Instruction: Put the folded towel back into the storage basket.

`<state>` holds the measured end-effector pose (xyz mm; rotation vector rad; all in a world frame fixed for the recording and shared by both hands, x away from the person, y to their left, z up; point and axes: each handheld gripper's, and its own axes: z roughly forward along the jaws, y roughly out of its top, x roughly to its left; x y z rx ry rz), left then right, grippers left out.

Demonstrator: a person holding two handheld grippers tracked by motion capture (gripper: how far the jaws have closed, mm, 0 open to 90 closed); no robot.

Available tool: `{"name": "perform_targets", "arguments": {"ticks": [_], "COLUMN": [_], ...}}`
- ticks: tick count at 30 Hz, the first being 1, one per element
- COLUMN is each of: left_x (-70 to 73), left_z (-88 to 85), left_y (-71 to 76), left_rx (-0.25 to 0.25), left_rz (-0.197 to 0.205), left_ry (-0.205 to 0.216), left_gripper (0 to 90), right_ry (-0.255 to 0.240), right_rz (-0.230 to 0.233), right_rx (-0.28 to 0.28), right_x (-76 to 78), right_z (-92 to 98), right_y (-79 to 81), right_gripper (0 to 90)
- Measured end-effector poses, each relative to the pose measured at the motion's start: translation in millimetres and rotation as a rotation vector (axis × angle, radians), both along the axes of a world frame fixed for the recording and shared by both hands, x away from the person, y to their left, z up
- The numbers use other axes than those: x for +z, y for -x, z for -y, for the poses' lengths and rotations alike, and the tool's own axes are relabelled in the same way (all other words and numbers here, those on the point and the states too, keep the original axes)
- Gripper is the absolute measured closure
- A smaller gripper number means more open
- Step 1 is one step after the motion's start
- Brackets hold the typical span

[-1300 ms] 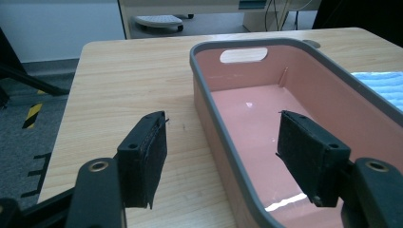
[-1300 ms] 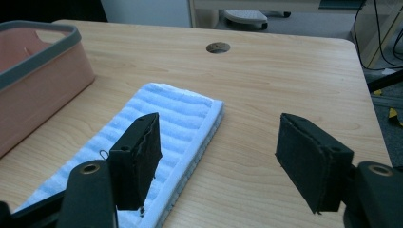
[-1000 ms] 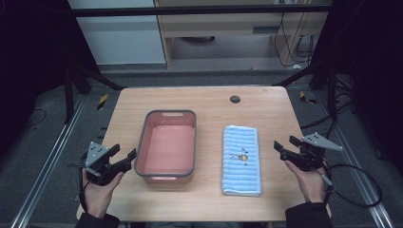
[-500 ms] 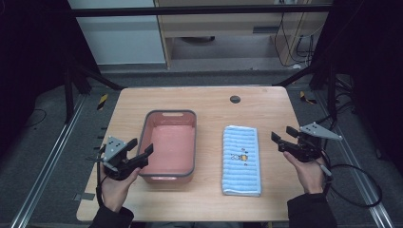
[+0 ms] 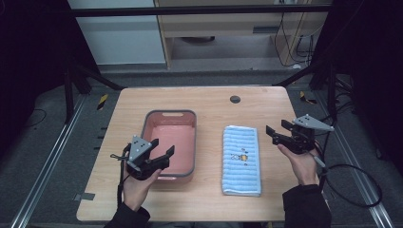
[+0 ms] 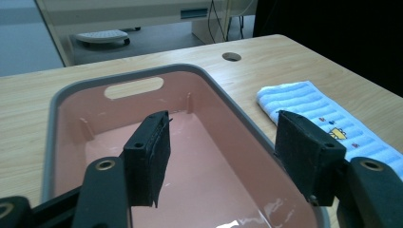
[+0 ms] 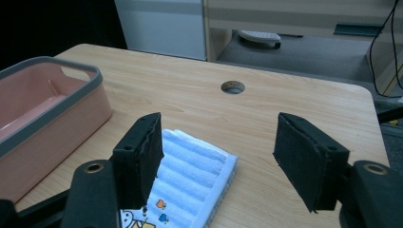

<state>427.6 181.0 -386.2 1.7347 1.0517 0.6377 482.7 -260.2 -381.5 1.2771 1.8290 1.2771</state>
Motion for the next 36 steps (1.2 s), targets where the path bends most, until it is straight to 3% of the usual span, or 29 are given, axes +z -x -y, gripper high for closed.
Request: {"name": "perform_targets", "arguments": {"ticks": [14,26,36], "left_x": [-4.4,-17.2,-32.6], "left_z": [44.7,79.9,107.7], "left_y": [-1.6,-1.0,-0.5], "left_rx": [-0.078,-0.129,-0.166], "left_rz": [-0.011,-0.038,-0.057], "left_ry": [-0.006,-0.019,-0.054], "left_gripper": [36.4,38.9,41.4], "right_ry": [0.021,0.046,0.060], "right_rz": [-0.031,-0.060,-0.097], "right_rx": [0.010,0.024,0.012], "right_x": [-8.5,-26.2,-40.5], "right_z": [-4.9,-9.8,-10.0], "right_y": [-14.1,-25.9,-34.7], "right_gripper": [34.5,36.6,38.6]}}
